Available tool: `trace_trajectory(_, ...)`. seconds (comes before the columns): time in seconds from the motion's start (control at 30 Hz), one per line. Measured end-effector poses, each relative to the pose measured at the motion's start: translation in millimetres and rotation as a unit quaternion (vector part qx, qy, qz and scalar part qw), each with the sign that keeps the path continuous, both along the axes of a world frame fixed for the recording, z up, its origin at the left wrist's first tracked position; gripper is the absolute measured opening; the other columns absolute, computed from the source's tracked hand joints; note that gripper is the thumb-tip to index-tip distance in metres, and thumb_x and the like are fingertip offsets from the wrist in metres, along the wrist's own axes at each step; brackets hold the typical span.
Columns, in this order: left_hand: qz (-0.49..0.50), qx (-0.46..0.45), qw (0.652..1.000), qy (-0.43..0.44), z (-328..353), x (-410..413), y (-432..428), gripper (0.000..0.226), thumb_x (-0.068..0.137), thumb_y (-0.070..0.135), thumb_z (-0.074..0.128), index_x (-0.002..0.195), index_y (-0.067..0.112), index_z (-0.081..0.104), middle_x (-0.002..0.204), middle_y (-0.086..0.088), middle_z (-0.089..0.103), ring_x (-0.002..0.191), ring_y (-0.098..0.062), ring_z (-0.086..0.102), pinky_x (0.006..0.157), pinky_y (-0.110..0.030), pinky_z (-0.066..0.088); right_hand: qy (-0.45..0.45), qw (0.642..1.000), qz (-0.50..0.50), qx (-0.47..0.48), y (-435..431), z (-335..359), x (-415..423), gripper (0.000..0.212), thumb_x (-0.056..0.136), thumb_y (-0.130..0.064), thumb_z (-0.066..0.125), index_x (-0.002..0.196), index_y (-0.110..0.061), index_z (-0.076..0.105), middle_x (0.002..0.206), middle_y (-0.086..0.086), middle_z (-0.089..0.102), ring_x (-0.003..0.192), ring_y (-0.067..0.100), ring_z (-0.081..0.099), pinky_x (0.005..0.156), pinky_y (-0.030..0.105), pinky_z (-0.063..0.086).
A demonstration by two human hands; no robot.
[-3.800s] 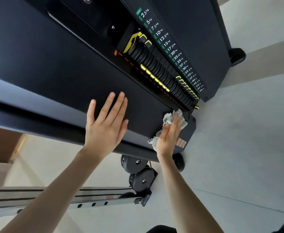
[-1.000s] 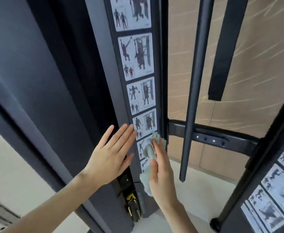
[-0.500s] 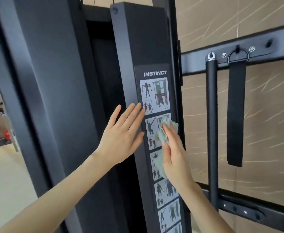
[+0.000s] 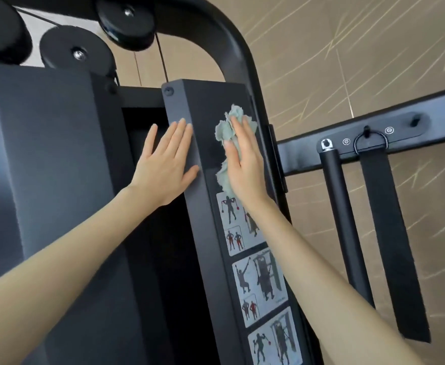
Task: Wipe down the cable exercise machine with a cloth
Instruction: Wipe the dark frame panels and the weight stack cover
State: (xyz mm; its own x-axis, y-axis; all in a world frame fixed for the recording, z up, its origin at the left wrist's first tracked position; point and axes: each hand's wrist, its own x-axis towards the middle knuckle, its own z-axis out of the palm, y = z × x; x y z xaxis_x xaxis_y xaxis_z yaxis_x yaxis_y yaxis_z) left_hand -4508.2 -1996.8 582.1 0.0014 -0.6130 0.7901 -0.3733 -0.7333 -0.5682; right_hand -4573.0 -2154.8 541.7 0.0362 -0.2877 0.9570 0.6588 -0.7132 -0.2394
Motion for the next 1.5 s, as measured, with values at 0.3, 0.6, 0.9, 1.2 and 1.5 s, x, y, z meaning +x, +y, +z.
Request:
trace_trajectory(0.3, 0.056, -0.009, 0.998, 0.020, 49, 31, 1, 0.091, 0.087, 0.068, 0.002, 0.153, 0.006, 0.008, 0.161, -0.010, 0.010, 0.149, -0.025, 0.009, 0.118, -0.050, -0.004, 0.057, 0.963, -0.208, -0.161, -14, 97, 72, 0.046, 0.104, -0.025, 0.030, 0.150, -0.019, 0.029, 0.158, 0.007, 0.022, 0.147, 0.025, 0.010, 0.119, 0.044, 0.006)
trace_trajectory(0.6, 0.033, -0.016, 0.999, 0.021, 45, 32, -11, 0.093, 0.086, 0.070, 0.005, 0.153, 0.005, 0.002, 0.162, -0.011, 0.004, 0.149, -0.022, 0.005, 0.118, -0.045, -0.005, 0.080, 0.969, -0.217, -0.081, -83, 99, 72, 0.046, 0.106, -0.022, 0.023, 0.152, -0.019, 0.020, 0.160, 0.005, 0.013, 0.148, 0.022, 0.003, 0.120, 0.043, 0.002)
trace_trajectory(0.9, 0.014, 0.029, 0.998, 0.051, 40, 29, -1, 0.104, 0.078, 0.081, 0.013, 0.154, 0.010, 0.003, 0.162, -0.007, 0.002, 0.149, -0.021, 0.003, 0.118, -0.044, -0.005, 0.058, 0.950, -0.235, -0.199, -17, 39, 71, 0.050, 0.103, -0.028, 0.025, 0.152, -0.020, 0.020, 0.160, 0.004, 0.015, 0.148, 0.025, 0.004, 0.117, 0.044, -0.003)
trace_trajectory(1.2, 0.027, 0.087, 0.995, 0.032, 1, 20, -1, 0.115, 0.073, 0.085, 0.029, 0.153, 0.004, 0.014, 0.160, -0.015, 0.013, 0.147, -0.029, 0.015, 0.118, -0.054, 0.008, 0.095, 0.971, -0.217, 0.026, -62, -5, 72, 0.051, 0.102, -0.030, 0.018, 0.152, -0.021, 0.023, 0.159, 0.006, 0.018, 0.148, 0.024, 0.006, 0.119, 0.051, 0.006)
trace_trajectory(1.5, 0.023, 0.103, 0.994, 0.036, -31, 17, 0, 0.120, 0.069, 0.084, 0.036, 0.153, 0.001, 0.013, 0.159, -0.015, 0.017, 0.147, -0.029, 0.016, 0.118, -0.054, 0.010, 0.111, 0.953, -0.245, -0.136, -25, -75, 63, 0.051, 0.102, -0.033, 0.019, 0.151, -0.023, 0.025, 0.159, 0.003, 0.019, 0.148, 0.023, 0.007, 0.119, 0.047, 0.002)
